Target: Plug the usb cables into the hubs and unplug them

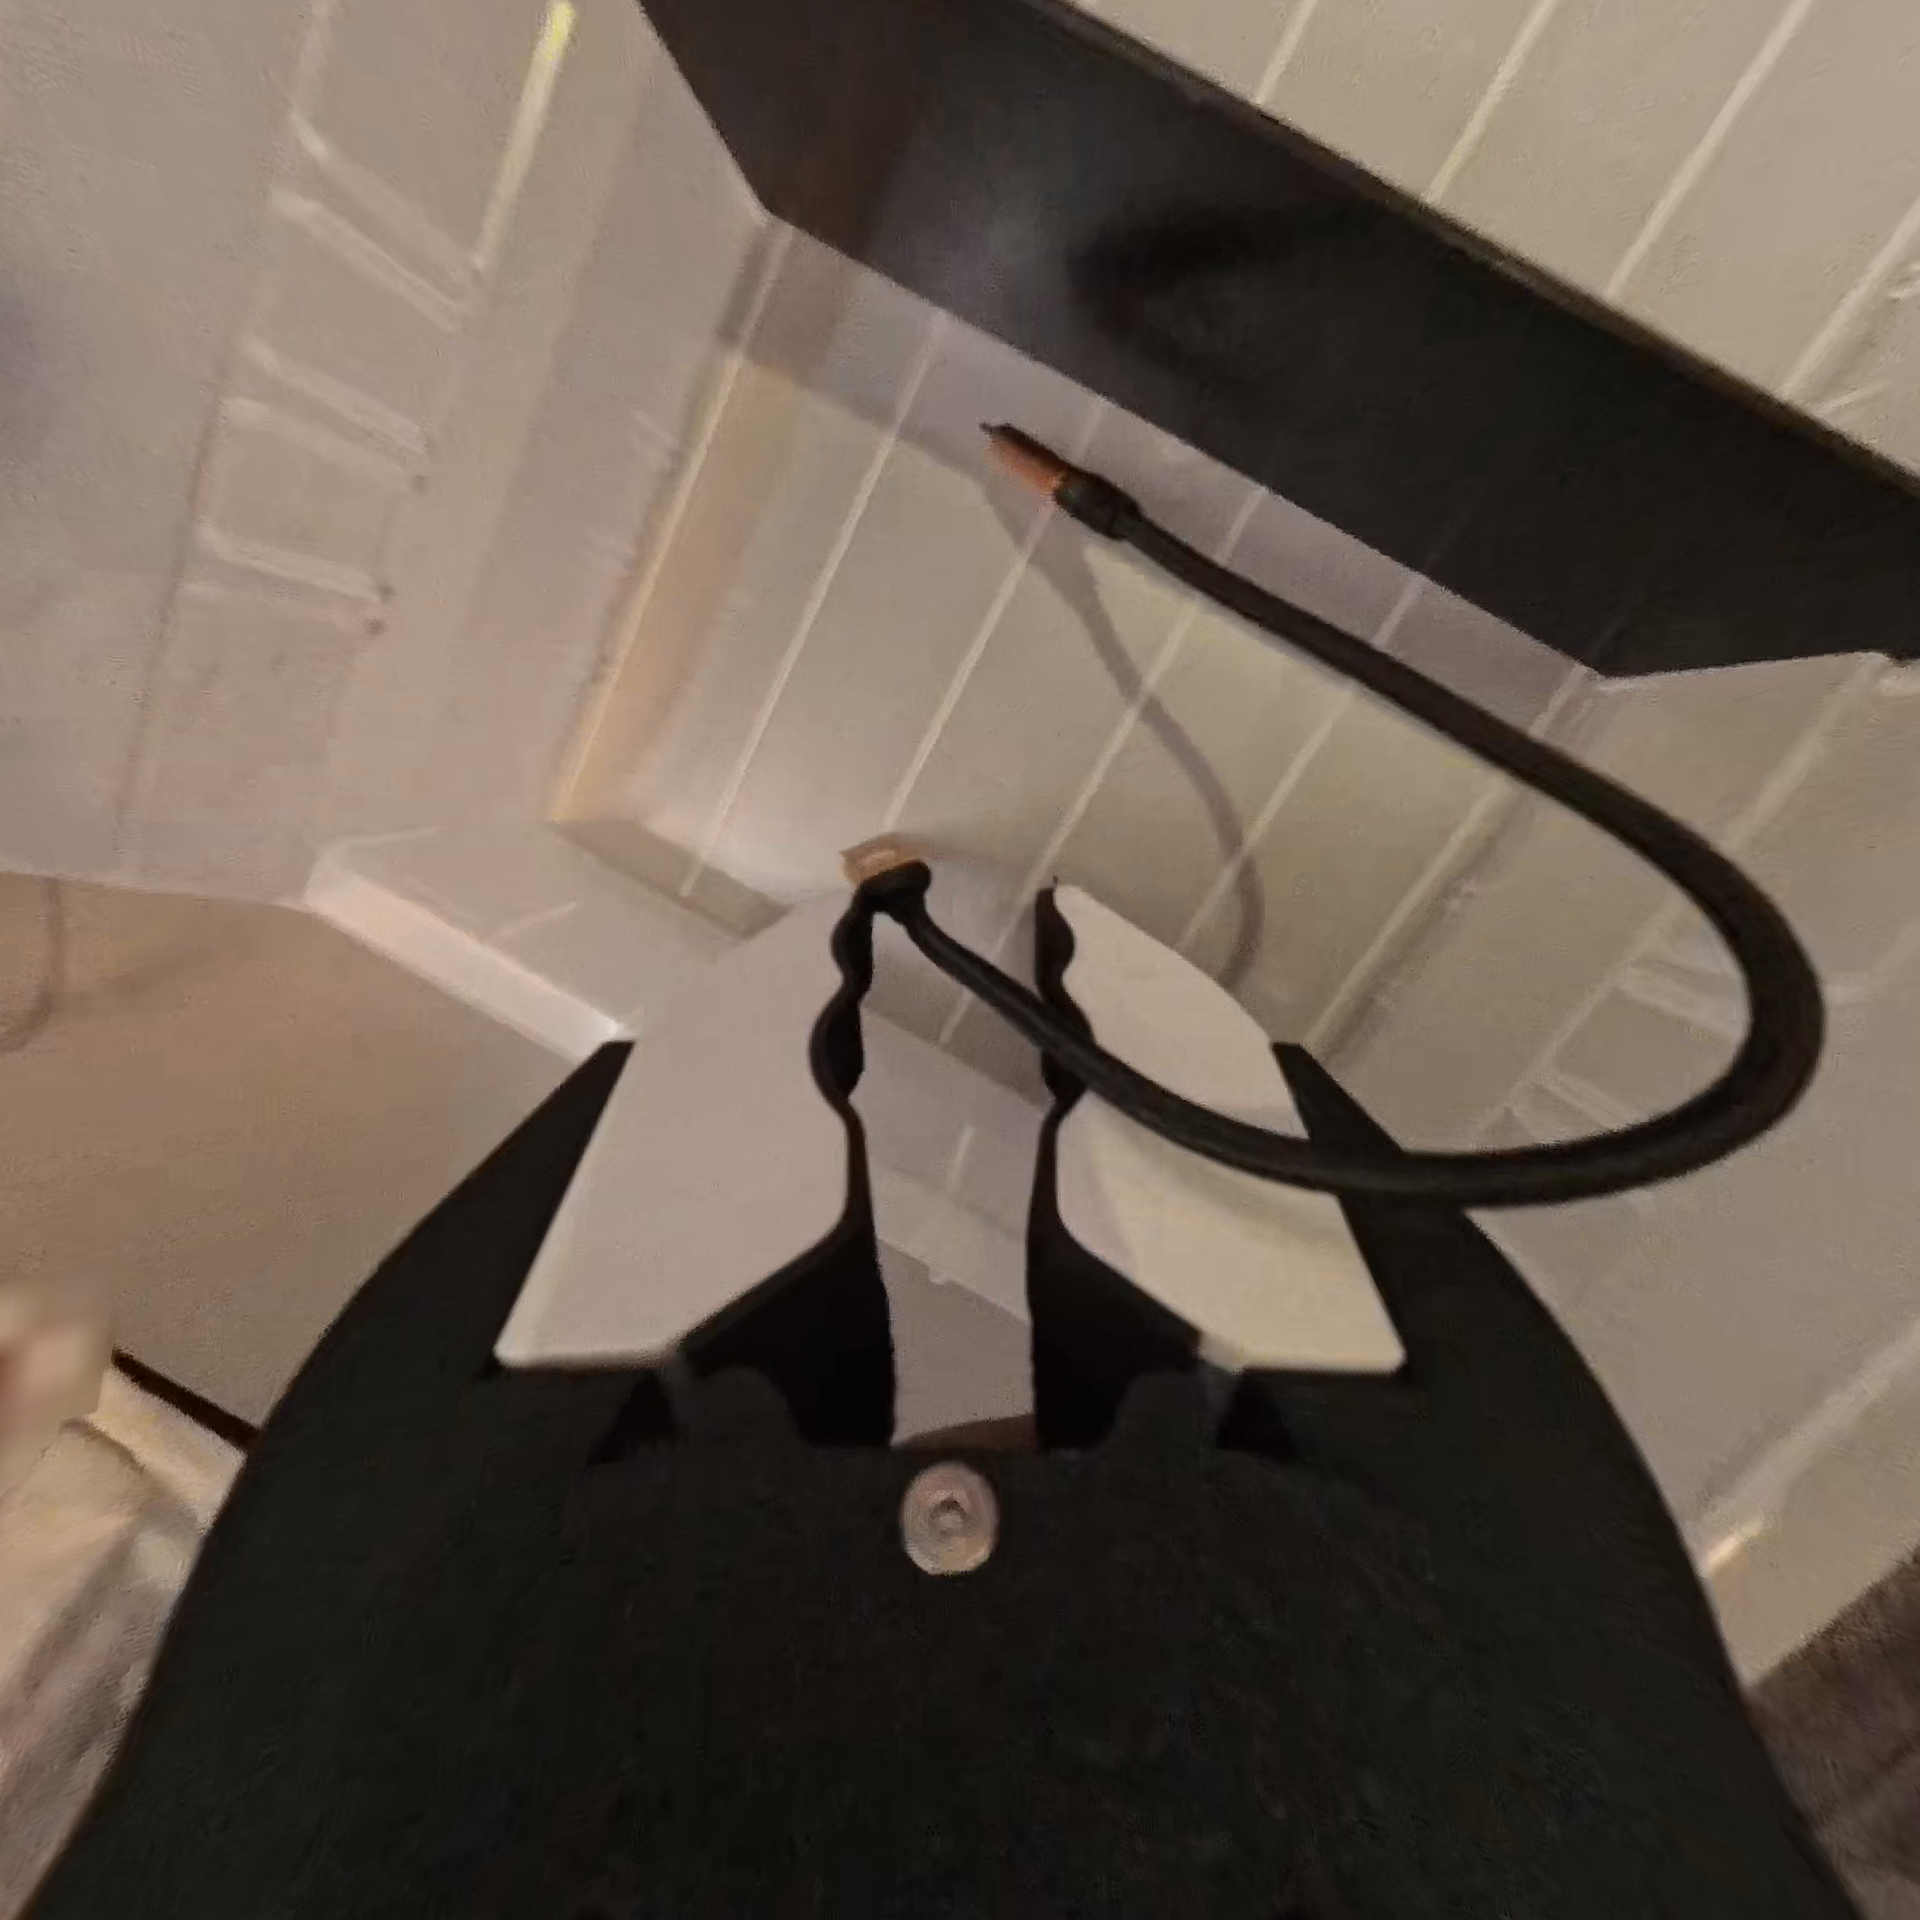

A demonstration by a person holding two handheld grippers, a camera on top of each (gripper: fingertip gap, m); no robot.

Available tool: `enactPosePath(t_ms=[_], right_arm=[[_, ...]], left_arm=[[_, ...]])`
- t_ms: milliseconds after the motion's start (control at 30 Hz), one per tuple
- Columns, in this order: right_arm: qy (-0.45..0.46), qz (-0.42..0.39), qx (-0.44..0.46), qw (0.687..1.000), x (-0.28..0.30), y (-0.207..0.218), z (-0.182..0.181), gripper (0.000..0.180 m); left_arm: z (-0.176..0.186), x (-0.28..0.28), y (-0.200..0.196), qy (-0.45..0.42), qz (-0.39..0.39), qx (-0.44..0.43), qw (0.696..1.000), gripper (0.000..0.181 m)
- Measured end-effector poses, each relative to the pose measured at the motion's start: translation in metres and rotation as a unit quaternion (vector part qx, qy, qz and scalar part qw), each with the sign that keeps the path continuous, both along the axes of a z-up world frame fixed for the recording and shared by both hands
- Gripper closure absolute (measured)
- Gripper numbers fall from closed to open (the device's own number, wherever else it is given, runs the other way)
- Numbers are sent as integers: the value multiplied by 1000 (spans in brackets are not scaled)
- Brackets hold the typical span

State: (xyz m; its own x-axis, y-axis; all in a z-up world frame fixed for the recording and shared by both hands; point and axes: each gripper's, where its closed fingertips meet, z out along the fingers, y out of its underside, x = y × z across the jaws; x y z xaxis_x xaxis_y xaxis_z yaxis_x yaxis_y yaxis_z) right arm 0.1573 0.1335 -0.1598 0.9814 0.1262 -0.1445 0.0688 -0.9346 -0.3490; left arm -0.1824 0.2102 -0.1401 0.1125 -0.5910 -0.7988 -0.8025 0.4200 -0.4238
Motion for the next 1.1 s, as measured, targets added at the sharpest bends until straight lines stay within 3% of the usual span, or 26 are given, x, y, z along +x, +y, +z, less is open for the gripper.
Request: enactPosePath(t_ms=[200, 300, 367, 467, 533, 600, 633, 733, 900, 1000, 1100], right_arm=[[-126, -11, -114, 985, 31, -33, 4, 136], [-171, -13, -100, 980, 40, -36, 30, 133], [-195, -29, -44, 979, 40, -29, 55, 134], [-109, 35, 146, 983, -39, 2, 95, 136], [12, 112, 275, 955, -131, 8, 116, 139], [137, 164, 340, 916, -218, -5, 126, 143], [158, 166, 365, 902, -245, -8, 126, 143], [46, 176, 425, 887, -277, 0, 110, 147], [-118, 295, 403, 859, -296, 3, 74, 149], [-223, 355, 397, 817, -291, 3, 65, 151], [-323, 402, 403, 756, -287, 6, 59, 166]], left_arm=[[4, -1, -1, -9, 2, 0, 1000, 164], [12, 0, -2, -24, -2, 15, 1000, 164], [19, 2, -4, -37, -9, 24, 999, 164], [26, 5, -10, -54, -21, 36, 998, 164], [30, 8, -14, -62, -31, 43, 997, 164], [29, 10, -17, -58, -34, 45, 997, 164], [28, 10, -19, -54, -35, 48, 997, 164], [26, 12, -23, -37, -41, 66, 996, 164], [27, 17, -36, -19, -59, 85, 994, 164], [26, 19, -42, -9, -69, 92, 993, 164], [25, 22, -48, -3, -77, 98, 992, 164]])
